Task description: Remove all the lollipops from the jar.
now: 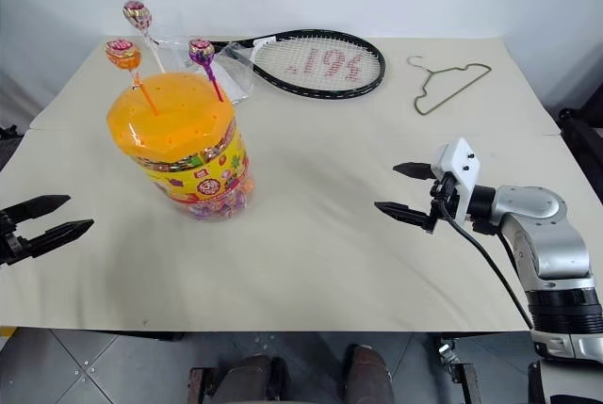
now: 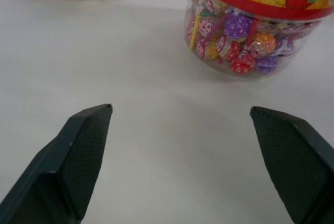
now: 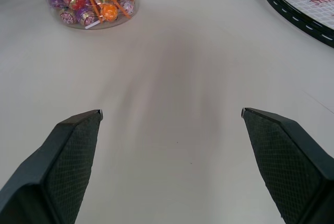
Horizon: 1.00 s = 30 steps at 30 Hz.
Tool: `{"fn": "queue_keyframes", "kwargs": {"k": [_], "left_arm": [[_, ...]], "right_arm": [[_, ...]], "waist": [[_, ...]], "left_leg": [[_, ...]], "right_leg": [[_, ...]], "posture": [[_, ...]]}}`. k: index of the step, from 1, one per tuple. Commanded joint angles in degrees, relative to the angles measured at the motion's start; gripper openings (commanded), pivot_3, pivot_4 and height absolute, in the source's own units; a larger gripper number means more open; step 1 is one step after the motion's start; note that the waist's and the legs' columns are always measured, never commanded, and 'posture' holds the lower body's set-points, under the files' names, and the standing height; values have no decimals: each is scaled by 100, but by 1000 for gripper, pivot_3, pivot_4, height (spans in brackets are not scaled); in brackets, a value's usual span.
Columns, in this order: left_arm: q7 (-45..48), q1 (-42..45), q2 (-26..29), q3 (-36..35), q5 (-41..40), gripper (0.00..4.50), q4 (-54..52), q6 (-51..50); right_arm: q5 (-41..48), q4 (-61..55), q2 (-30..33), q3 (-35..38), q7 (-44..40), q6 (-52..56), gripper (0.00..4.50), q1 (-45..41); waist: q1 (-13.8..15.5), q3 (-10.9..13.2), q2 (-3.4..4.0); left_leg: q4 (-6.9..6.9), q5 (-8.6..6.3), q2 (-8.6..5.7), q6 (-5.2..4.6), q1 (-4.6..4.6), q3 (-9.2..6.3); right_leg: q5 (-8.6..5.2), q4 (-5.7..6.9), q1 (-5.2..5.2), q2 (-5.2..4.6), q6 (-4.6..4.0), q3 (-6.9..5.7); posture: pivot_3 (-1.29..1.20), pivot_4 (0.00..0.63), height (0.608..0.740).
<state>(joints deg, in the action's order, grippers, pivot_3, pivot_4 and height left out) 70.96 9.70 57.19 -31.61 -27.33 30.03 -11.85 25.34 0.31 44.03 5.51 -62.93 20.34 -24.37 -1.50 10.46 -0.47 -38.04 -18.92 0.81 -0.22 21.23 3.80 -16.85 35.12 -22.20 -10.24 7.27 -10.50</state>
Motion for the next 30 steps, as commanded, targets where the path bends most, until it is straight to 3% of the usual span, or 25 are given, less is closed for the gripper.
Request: {"fn": "queue_keyframes", "kwargs": {"k": [1,10,23,26,30], "left_arm": [[-40,-11,202,-260,-195,4500,-193,-246],[-27,-580,191,-763,-396,4500,-872,-640],[606,-1234,767,-1831,-751,4500,-1506,-1147],[632,-941,974,-1793,-951,4500,-1984,-1292],[350,-52,995,-1223,-1260,4500,-2465,-1458]], "right_arm": [[138,-200,71,233,25,27,4474,-20],[196,-167,118,188,-110,88,4474,-119],[1003,-492,262,390,-678,586,4474,-598],[1343,-669,209,469,-641,858,4474,-895],[1366,-705,128,363,-656,855,4474,-1102]], "waist": [[0,0,0],[-8,0,0],[6,3,-5],[14,4,-6],[30,4,-5]], "left_leg": [[0,0,0,0,0,0],[0,0,1,0,5,6],[-2,-1,2,-1,4,9],[-3,-1,3,-1,5,8],[-4,-2,3,0,3,5]], "right_leg": [[0,0,-1,0,0,0],[0,6,-13,0,0,12],[0,17,-23,-1,0,27],[0,21,-24,-1,0,27],[0,21,-24,-2,0,33]], "posture": [[0,150,740],[0,150,740],[0,150,740],[0,150,740],[0,150,740]]}}
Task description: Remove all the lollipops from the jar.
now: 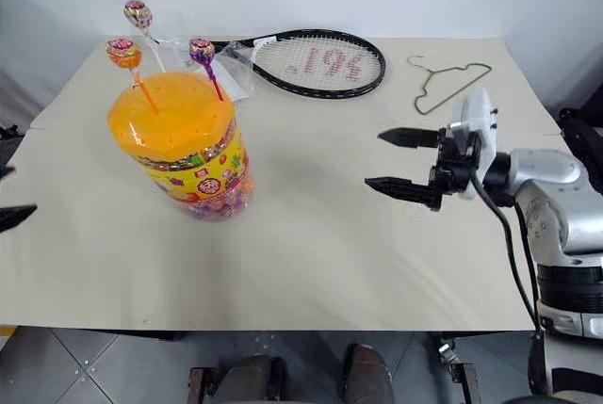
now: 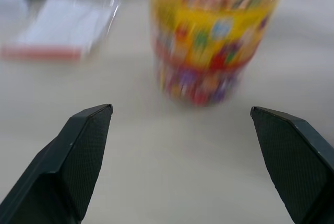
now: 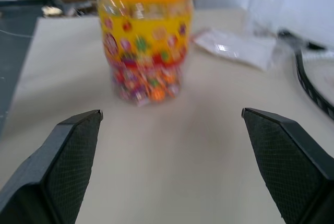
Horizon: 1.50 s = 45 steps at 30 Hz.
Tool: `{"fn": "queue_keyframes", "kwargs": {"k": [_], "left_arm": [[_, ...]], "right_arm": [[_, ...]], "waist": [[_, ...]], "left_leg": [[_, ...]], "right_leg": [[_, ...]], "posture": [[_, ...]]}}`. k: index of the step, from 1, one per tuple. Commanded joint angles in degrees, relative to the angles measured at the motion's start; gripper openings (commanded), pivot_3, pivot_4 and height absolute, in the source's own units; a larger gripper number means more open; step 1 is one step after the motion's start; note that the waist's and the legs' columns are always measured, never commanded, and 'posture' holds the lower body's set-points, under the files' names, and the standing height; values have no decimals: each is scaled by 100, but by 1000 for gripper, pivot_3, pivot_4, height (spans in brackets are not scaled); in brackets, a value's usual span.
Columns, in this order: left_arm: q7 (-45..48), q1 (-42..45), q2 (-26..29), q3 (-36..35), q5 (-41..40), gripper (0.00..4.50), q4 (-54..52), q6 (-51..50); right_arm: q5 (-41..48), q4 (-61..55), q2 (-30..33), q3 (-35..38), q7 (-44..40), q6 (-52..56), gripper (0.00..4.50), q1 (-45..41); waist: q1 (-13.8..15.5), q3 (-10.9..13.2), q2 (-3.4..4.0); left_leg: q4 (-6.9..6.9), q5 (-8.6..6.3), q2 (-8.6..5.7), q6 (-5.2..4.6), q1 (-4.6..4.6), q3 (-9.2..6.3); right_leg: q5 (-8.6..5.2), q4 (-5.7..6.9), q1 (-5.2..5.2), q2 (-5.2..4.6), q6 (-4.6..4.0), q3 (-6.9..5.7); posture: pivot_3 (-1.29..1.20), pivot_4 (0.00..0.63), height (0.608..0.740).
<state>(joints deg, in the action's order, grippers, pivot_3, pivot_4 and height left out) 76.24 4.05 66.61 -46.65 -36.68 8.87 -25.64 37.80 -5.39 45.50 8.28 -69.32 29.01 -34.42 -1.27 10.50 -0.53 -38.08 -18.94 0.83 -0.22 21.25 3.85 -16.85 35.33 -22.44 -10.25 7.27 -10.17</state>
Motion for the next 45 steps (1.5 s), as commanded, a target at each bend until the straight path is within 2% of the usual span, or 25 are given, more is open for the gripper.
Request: {"fn": "queue_keyframes", "kwargs": {"k": [1,6,12,15,19,23,34,35,45], "left_arm": [[-218,804,17,503,-401,4500,-436,-89],[-405,2271,-362,1735,-538,4500,-641,-134],[-458,3924,-1171,3011,-37,4500,165,106],[-397,4462,-1460,3440,214,4500,627,123],[-157,4908,-1702,3642,375,4500,1144,283],[136,4973,-1664,3581,162,3654,1032,-15],[81,5063,-1532,3450,65,159,518,-549],[63,5099,-1537,3437,49,58,502,-572],[-643,5687,-1579,3207,-135,58,215,-918]], "right_arm": [[128,-145,-49,57,-33,-28,4474,-144],[332,-308,-182,15,-48,83,4474,-365],[510,-439,-287,30,12,178,4474,-431],[559,-516,-313,90,97,197,4474,-383],[626,-723,-300,195,259,233,4474,-212],[719,-943,-226,369,446,282,4500,37],[746,-1022,-108,532,564,258,4500,196],[736,-997,-103,520,555,242,4500,180],[601,-621,-102,348,297,98,4500,-159]], "waist": [[12,0,0],[9,1,1],[13,1,-2],[11,1,-2],[7,2,-5],[7,2,-5],[116,4,-7],[117,4,-8],[118,12,-20]], "left_leg": [[0,0,-2,0,-1,1],[-3,0,-4,0,0,7],[-16,0,-4,0,5,24],[-17,0,-5,0,6,26],[-19,0,-4,0,7,27],[-20,0,-3,0,7,27],[-32,0,-2,0,9,25],[-33,0,-2,0,9,25],[-41,0,-2,-1,12,23]], "right_leg": [[0,1,0,-1,0,2],[0,9,-4,1,0,5],[0,14,-3,6,0,2],[0,13,-4,6,0,2],[0,13,-4,8,0,2],[0,13,-4,8,0,3],[1,16,-4,8,1,6],[1,17,-3,8,1,6],[1,20,-3,8,1,5]], "posture": [[0,150,740],[0,150,740],[0,150,740],[0,150,740],[0,150,740],[0,150,740],[0,150,740],[0,150,740],[0,150,740]]}}
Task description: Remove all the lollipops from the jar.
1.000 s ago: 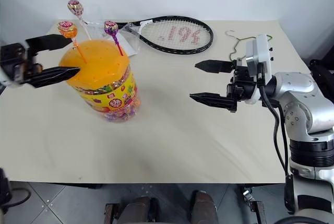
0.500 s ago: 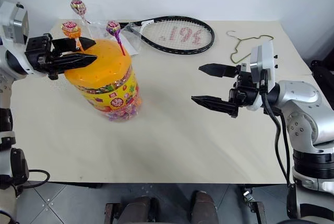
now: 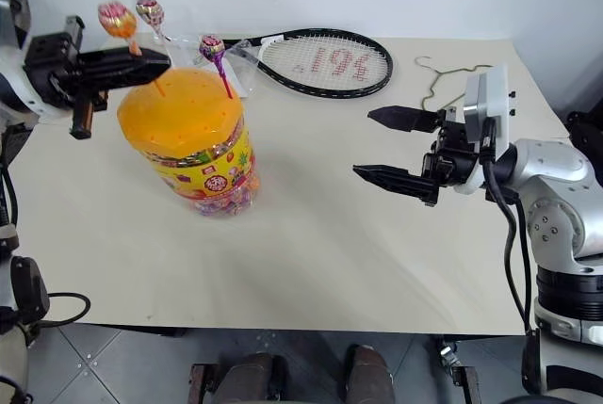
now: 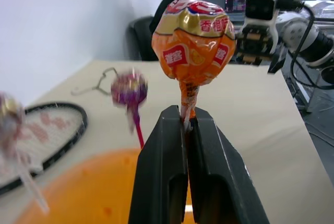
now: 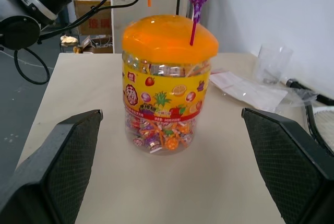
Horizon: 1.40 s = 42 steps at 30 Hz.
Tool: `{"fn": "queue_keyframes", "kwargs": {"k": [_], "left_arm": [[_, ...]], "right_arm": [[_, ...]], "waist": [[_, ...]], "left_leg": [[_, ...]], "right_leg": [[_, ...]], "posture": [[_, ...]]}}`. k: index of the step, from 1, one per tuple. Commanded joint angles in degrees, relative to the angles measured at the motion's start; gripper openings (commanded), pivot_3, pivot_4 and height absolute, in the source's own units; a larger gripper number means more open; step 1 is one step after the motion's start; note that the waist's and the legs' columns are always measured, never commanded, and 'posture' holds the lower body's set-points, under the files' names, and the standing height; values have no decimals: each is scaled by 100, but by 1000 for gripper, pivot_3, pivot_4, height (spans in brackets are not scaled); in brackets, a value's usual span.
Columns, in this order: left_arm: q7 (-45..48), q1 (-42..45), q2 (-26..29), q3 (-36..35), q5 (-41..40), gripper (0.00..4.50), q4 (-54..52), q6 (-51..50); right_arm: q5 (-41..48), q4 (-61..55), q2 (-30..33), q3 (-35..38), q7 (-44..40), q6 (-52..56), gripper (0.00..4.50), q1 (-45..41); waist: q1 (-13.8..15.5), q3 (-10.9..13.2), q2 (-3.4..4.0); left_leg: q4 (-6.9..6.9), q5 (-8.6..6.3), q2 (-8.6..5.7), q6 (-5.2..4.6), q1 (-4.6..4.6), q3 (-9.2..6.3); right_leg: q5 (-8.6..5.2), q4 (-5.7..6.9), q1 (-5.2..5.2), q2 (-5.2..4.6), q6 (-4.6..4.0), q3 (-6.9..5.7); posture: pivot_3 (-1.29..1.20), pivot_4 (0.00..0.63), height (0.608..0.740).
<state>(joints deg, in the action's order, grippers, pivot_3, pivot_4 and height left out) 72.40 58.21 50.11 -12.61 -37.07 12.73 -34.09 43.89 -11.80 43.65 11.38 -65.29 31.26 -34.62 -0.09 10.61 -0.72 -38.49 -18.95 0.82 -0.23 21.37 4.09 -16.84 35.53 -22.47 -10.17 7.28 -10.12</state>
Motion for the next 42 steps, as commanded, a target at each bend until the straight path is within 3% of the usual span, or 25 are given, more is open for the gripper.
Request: {"fn": "queue_keyframes", "kwargs": {"k": [1,6,9,11,16,23,28,35,38,42], "left_arm": [[-322,313,87,-193,-74,58,-168,-99],[-1565,528,560,-357,172,58,-234,-1002],[-2550,-49,1359,-504,562,58,-581,-2306],[-2783,-541,1593,-885,523,58,-813,-2682],[-3308,-1883,1725,-1982,505,58,-1457,-3727],[-4050,-3965,1279,-2956,909,58,-2188,-5082],[-4322,-4834,1141,-2799,1258,58,-1901,-5081],[-4566,-4428,1114,-2000,1510,58,-648,-4734],[-4566,-4031,1204,-1699,1515,675,-215,-4731],[-4475,-3836,1308,-1447,1519,1818,-41,-4632]], "right_arm": [[-19,48,82,23,-139,-133,4500,-160],[-85,482,98,-128,-437,-129,4500,-530],[-121,888,115,-250,-822,-147,4500,-756],[-162,1006,120,-342,-1027,-174,4500,-854],[-312,1286,40,-590,-1367,-263,4500,-1158],[-520,1582,-133,-818,-1616,-390,4500,-1378],[-608,1695,-196,-872,-1734,-415,4500,-1442],[-637,1751,-254,-890,-1802,-367,4500,-1502],[-645,1740,-230,-892,-1825,-354,4500,-1478],[-623,1675,-216,-860,-1781,-298,4500,-1454]], "waist": [[0,1,-1],[-27,4,-6],[-75,5,-7],[-125,5,-7],[-135,21,-33],[-121,22,-33],[-117,24,-38],[-52,24,-37],[-13,25,-38],[-10,24,-38]], "left_leg": [[-1,0,0,0,0,0],[-5,0,0,0,2,-1],[10,0,2,0,-4,-1],[26,0,2,0,-15,-7],[19,0,4,0,-9,-15],[24,0,4,1,-16,-18],[25,-2,6,4,-14,-18],[26,-4,5,7,-18,-13],[26,-4,5,7,-14,-13],[26,-4,4,7,-15,-9]], "right_leg": [[0,1,0,0,0,0],[0,5,-2,0,0,2],[0,4,-7,3,0,12],[0,2,-10,3,0,25],[0,4,-12,4,1,29],[0,4,-14,4,1,46],[0,5,-19,6,0,47],[0,8,-22,6,0,56],[0,7,-25,7,0,55],[0,8,-25,6,0,57]], "posture": [[0,150,740],[0,150,740],[0,150,740],[0,150,740],[0,150,740],[0,150,740],[0,150,740],[0,150,740],[0,150,740],[0,150,740]]}}
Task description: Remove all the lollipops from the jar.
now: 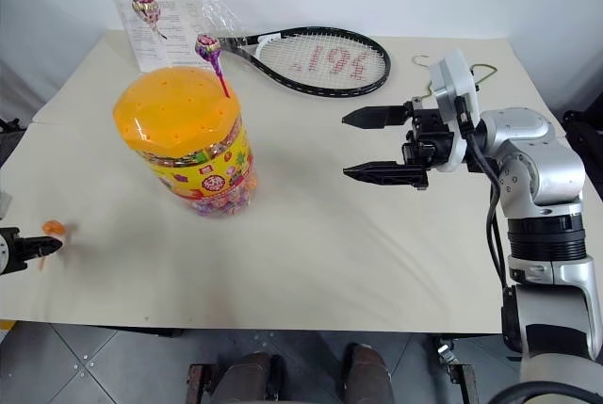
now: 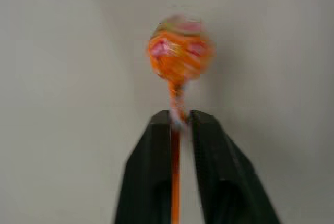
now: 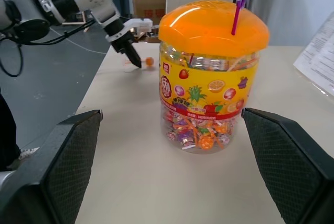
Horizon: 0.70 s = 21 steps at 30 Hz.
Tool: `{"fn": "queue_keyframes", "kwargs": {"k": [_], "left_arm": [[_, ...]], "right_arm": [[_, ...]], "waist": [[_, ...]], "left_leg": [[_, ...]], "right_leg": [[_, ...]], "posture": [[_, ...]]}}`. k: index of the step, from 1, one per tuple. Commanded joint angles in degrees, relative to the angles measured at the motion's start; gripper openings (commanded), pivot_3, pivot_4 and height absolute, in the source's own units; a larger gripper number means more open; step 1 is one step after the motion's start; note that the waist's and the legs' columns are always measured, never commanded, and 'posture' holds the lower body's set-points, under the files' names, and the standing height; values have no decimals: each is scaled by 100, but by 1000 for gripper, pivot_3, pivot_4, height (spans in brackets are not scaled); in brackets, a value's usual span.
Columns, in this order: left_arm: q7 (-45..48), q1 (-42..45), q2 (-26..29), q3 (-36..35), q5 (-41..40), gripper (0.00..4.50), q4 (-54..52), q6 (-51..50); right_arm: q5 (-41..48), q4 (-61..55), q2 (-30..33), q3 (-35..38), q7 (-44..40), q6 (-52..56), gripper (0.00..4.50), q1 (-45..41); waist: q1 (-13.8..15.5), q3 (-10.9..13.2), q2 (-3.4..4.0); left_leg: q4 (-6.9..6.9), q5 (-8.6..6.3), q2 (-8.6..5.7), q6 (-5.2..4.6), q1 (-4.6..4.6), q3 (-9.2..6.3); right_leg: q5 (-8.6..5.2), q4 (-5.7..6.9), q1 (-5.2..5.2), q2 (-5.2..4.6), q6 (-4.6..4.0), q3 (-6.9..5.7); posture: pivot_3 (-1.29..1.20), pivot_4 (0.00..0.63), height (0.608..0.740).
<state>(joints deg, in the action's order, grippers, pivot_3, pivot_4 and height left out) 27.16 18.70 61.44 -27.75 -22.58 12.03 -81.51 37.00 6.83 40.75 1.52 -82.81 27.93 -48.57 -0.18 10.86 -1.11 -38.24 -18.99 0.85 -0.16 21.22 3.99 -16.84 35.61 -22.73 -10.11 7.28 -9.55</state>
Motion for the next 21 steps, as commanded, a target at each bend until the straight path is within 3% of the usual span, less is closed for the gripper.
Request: {"fn": "queue_keyframes", "kwargs": {"k": [1,9,17,21], "left_arm": [[67,141,206,123,78,2119,49,137],[293,157,585,259,8,4455,-124,-15],[649,-169,979,145,-150,4455,-598,-354],[974,-635,1440,-149,-224,4455,-1098,-461]], "right_arm": [[65,-198,77,132,-18,43,4500,-49],[77,-276,114,192,45,113,4500,16],[32,-206,100,174,28,62,4500,-18],[1,-131,104,158,-10,33,4500,-56]], "waist": [[-1,0,0],[-20,0,0],[-11,0,0],[-22,3,-4]], "left_leg": [[0,0,1,0,1,0],[2,0,4,1,0,13],[2,0,5,1,0,53],[4,-2,9,3,0,61]], "right_leg": [[0,0,0,0,0,-1],[0,0,-5,6,0,5],[0,0,-6,6,0,9],[0,1,-14,9,0,18]], "posture": [[0,150,740],[0,150,740],[0,150,740],[0,150,740]]}}
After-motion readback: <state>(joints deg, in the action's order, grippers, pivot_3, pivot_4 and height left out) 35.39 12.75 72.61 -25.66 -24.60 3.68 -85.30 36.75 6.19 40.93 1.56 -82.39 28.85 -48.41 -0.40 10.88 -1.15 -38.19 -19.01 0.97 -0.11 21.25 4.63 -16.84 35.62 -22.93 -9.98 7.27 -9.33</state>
